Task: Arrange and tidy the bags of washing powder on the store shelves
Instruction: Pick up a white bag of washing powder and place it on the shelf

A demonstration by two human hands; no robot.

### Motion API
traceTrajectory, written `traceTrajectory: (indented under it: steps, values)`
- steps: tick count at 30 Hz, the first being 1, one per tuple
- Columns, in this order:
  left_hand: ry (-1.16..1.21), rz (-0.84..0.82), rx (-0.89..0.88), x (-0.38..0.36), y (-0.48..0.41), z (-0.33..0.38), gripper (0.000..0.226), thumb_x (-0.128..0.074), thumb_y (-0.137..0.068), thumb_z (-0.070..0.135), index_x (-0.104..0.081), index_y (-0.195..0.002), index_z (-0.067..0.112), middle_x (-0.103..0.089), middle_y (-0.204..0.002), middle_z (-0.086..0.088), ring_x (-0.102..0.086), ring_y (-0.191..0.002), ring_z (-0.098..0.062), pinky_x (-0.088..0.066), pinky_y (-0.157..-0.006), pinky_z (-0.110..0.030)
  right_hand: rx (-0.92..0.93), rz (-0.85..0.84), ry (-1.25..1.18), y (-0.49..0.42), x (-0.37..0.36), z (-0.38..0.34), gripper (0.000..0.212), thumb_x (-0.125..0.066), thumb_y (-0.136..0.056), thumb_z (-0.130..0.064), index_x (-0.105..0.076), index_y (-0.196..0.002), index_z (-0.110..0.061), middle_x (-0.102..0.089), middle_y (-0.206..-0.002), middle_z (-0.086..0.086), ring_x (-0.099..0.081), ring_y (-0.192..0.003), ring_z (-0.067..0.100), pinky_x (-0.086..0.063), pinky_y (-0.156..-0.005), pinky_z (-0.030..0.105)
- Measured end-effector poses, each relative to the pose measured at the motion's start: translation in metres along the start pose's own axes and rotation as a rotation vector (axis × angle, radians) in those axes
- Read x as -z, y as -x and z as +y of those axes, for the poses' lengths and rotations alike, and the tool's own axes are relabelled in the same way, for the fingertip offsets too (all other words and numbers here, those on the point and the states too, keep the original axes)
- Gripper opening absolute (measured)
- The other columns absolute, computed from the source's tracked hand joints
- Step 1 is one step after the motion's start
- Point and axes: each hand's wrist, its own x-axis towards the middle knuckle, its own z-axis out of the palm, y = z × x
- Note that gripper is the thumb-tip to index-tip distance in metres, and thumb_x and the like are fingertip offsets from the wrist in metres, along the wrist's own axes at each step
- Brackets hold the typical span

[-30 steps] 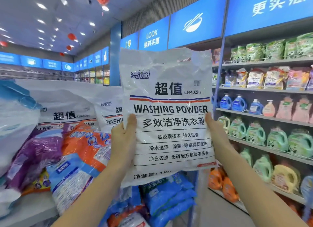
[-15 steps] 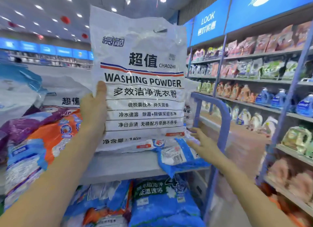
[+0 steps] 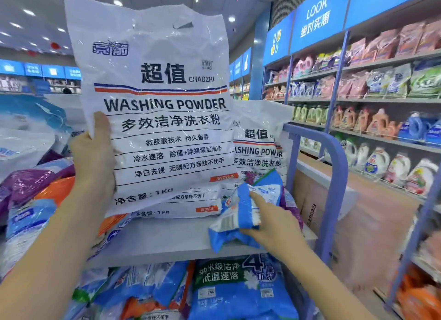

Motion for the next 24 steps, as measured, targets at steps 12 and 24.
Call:
traceTrajectory:
  steps: [12, 24]
  values:
    - [0.023, 0.057, -0.081, 0.021, -0.025, 0.023, 0.044, -0.045, -0.093, 0.055, -0.037, -0.064, 0.022, -0.041, -0.032, 0.01, -0.035, -0.025, -0.003, -0.025, -0.029, -0.013, -0.333, 0.539, -0.512, 0.007, 0.035, -0.041, 0.024, -0.069, -0.082, -0.028, -0.07, -0.104, -0.018, -0.07, -0.098, 0.012, -0.059, -0.094, 0.035, -0.031, -0.065, 0.033]
    - [-0.065, 0.188, -0.035, 0.052, -0.065, 0.032, 0.044, -0.039, -0.091, 0.063, -0.037, -0.068, 0.026, -0.038, -0.062, 0.006, -0.037, -0.034, -0.001, -0.029, -0.033, -0.012, 0.086, -0.036, -1.399, -0.07, -0.014, -0.035, 0.026, -0.067, -0.076, -0.007, -0.077, -0.074, -0.031, -0.073, -0.074, -0.009, -0.066, -0.071, 0.004, -0.052, -0.064, 0.021]
